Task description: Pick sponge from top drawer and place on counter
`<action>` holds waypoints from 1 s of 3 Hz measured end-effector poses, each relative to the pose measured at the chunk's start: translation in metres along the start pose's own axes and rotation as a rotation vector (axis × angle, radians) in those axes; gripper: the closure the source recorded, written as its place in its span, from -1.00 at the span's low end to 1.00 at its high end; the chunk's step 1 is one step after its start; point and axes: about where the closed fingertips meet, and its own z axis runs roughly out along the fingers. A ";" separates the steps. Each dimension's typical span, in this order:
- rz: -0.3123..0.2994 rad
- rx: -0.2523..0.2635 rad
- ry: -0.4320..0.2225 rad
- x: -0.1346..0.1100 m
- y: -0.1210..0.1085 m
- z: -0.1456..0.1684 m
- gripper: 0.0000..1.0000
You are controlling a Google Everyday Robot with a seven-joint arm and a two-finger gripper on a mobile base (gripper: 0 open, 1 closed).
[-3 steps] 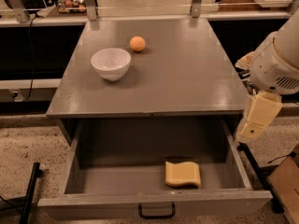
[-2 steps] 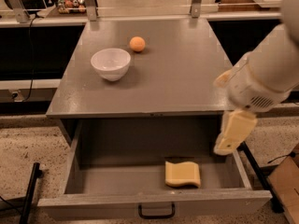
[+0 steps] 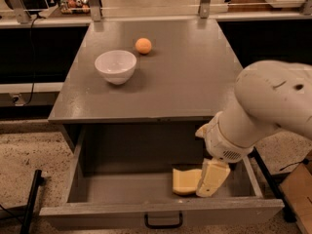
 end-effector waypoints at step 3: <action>0.083 -0.031 -0.003 0.055 -0.030 0.077 -0.34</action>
Offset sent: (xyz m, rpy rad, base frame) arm 0.0386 -0.0392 -0.1025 0.0199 0.0650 -0.0770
